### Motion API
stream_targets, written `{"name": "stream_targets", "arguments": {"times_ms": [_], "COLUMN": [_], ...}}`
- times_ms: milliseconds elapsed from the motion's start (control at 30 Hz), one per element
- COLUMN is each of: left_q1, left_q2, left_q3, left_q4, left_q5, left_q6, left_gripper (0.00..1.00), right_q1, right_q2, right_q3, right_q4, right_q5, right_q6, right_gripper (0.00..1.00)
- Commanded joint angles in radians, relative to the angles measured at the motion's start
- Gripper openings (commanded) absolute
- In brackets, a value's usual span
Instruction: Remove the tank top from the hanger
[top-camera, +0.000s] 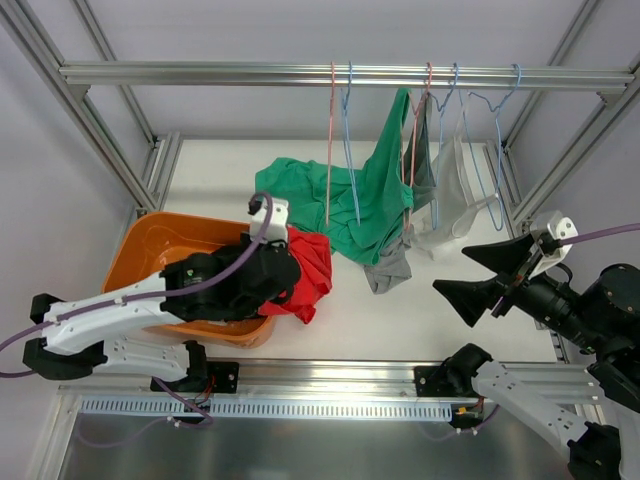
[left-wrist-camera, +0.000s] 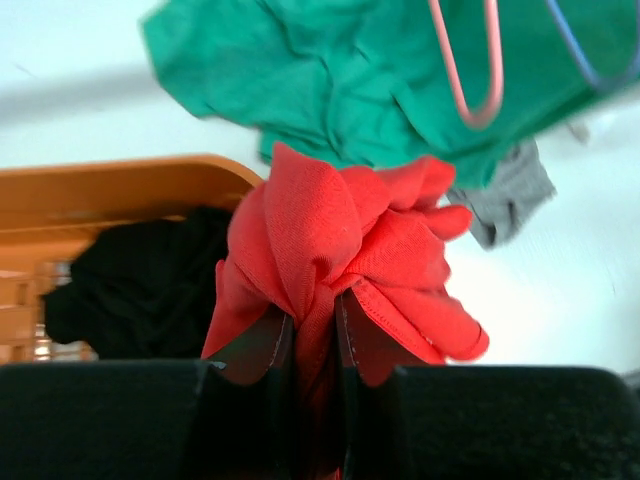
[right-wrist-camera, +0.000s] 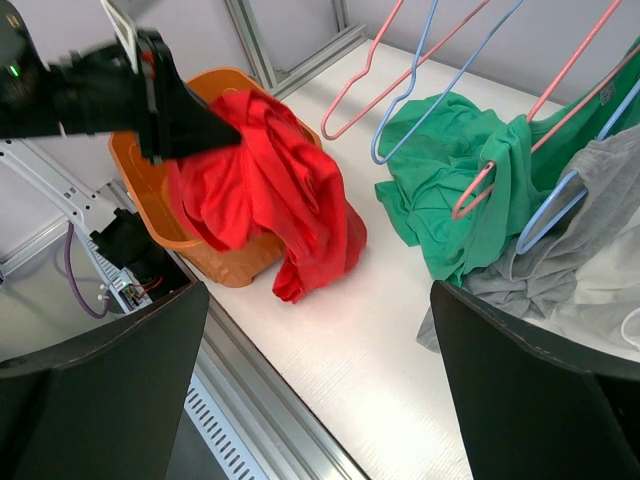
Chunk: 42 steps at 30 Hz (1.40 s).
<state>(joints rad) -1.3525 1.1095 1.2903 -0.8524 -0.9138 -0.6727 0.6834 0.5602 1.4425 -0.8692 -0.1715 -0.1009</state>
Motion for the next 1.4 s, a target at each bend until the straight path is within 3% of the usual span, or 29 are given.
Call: {"name": "stream_targets", "arguments": {"times_ms": [0,167,333,467,700,833,1067,1233,1367], "left_q1": [0.048,0.261,0.357,0.372,0.372,0.372,0.372,0.372,0.372], "left_q2": [-0.019,0.002,0.059,0.008,-0.178,-0.223,-0.243,-0.212,-0.157], "left_q3": [0.150,0.355,0.587,0.554,0.310,0.302,0.380,0.544,0.682], "left_q4": [-0.112,-0.111,-0.116,-0.117,-0.135,-0.148,-0.145,-0.142,-0.145], "left_q5": [-0.181,-0.185,-0.242,-0.254,-0.189,-0.178,-0.145,0.016,0.050], "left_q6": [0.059,0.234,0.404,0.388,0.243,0.254,0.347,0.424,0.495], "left_gripper": [0.00,0.00,0.00,0.00,0.00,0.00,0.00,0.00,0.00], "right_q1": [0.002,0.002,0.002,0.002,0.002,0.002,0.002,0.002,0.002], "right_q2": [0.024,0.037,0.050,0.046,0.081,0.122,0.162,0.178,0.188], "right_q3": [0.032,0.045,0.059,0.052,0.061,0.064,0.044,0.041,0.038], "right_q4": [0.049,0.052,0.052,0.062,0.062,0.068,0.095,0.098,0.098], "right_q5": [0.010,0.010,0.004,-0.002,0.007,0.004,-0.002,0.007,0.013], "right_q6": [-0.020,-0.023,-0.023,-0.020,-0.036,-0.043,-0.054,-0.063,-0.068], "right_gripper": [0.99,1.00,1.00,1.00,0.99,0.99,0.99,1.00,0.99]}}
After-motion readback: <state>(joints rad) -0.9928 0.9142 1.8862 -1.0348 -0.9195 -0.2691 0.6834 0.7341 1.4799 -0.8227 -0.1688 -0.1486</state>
